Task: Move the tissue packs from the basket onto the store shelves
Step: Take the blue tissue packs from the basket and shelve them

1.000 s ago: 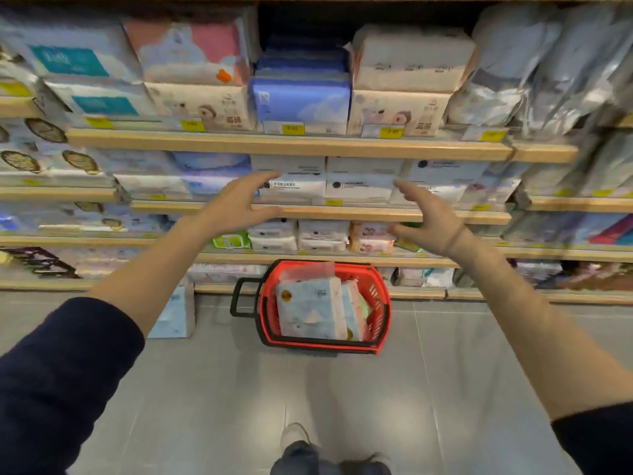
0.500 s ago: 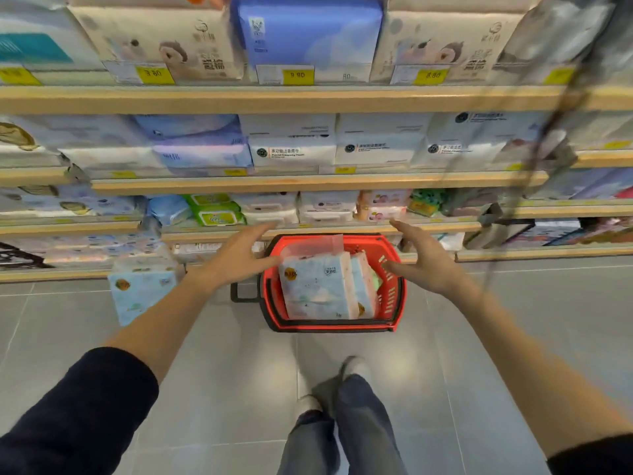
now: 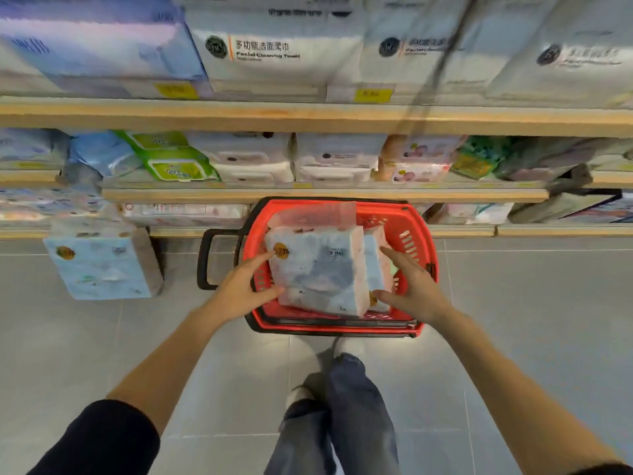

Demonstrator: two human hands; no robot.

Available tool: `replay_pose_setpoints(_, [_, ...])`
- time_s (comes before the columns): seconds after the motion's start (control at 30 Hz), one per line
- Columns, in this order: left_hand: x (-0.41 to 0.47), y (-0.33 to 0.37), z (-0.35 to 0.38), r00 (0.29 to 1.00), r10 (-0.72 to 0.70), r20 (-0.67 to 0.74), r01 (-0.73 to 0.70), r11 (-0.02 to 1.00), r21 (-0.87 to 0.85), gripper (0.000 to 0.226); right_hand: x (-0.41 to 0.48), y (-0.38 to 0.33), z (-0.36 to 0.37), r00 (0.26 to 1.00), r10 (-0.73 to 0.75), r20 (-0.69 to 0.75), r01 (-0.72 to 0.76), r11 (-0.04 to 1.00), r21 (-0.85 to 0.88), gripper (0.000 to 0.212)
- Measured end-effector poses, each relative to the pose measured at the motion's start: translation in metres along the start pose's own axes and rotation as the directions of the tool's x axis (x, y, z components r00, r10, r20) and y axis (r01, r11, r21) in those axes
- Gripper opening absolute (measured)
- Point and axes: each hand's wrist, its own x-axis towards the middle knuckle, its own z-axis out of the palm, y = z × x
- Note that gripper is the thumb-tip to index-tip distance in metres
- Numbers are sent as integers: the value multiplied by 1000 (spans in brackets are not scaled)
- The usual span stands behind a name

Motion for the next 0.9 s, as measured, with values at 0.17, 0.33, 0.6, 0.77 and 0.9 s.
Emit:
replay_pose_setpoints(0.17, [46, -51, 38, 996, -81, -44, 75, 990, -117, 71, 38, 59, 47, 1000, 0, 4, -1, 999, 51, 87])
replay_pose_setpoints(0.33, [83, -92, 72, 987, -145, -74, 126, 969, -215, 69, 72, 104, 94, 999, -40, 11, 39, 995, 93, 101])
replay_pose_setpoints(0.6, [110, -125, 107, 986, -125, -106, 91, 954, -284, 66, 109, 142, 145, 991, -117, -70, 127, 979, 162, 121])
replay_pose_setpoints(0.77, [122, -136, 117, 988, -116, -100, 85, 960, -267, 80, 118, 139, 167, 954, -201, -225, 230, 967, 112, 123])
replay_pose_setpoints(0.9, [134, -148, 125, 975, -190, -118, 150, 947, -285, 91, 121, 128, 171, 955, -183, -233, 234, 949, 212, 117])
